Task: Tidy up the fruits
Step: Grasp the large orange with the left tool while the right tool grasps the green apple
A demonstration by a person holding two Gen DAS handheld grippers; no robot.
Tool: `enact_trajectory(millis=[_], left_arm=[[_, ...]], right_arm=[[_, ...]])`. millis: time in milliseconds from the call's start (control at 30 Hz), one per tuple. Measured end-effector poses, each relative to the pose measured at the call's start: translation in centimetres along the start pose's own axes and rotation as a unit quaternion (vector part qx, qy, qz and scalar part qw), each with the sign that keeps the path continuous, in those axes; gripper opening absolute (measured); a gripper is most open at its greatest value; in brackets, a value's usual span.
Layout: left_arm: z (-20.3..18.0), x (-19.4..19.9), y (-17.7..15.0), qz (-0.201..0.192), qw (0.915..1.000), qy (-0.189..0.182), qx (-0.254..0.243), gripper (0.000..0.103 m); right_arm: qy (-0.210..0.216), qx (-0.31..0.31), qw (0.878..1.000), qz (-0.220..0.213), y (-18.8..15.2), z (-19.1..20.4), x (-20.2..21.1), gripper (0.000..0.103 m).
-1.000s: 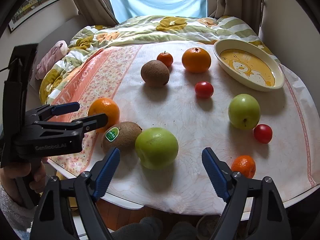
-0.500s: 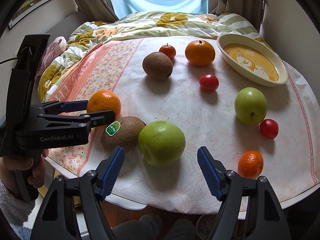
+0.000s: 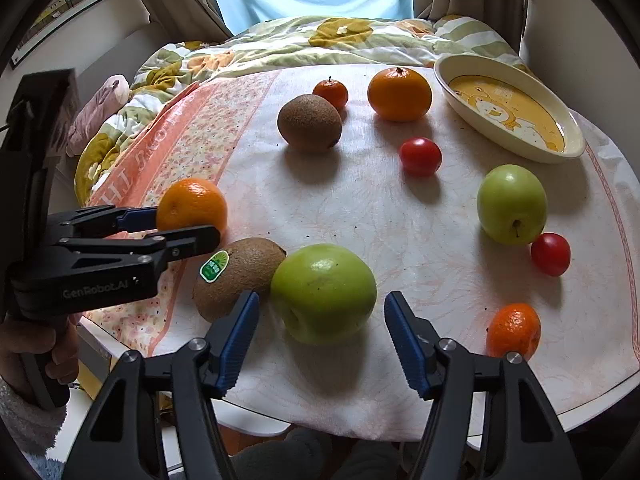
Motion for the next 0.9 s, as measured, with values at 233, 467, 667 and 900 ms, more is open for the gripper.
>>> enact_trajectory(millis=[233, 467, 667, 900], left_arm=[[0.2, 1.1, -0.1, -0.011, 0.9999, 0.004, 0.002, 0.063], [-0.2, 2.1, 0.2, -0.021, 0.9997, 0.007, -0.001, 0.063], [-0.7, 3.2, 0.8, -0.030, 0.9995, 0.007, -0.001, 0.062], [-2.2, 5.4, 2.8, -0.050, 0.9986, 0.011, -0.012, 0.062]], right_arm=[[0.017, -0.004, 1.000, 0.005, 0.4, -0.1, -0.8, 0.052], [0.017, 0.000, 1.000, 0.004, 0.5, 0.0, -0.8, 0.051], [0.011, -0.008, 1.000, -0.007, 1.2, -0.3, 0.6, 0.051], [0.006, -0.023, 0.999, -0.041, 3.3, -1.8, 4.1, 0.051]])
Point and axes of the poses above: each gripper's, at about its wrist camera, not at the fingertips, and x roughly against the way its jaws point, z to its left, y to its top, the point moved 1 cm from there along -x, roughly the way its jaws point, and after that the axes turned 7 degrees about -y, right-handed, at the moved point
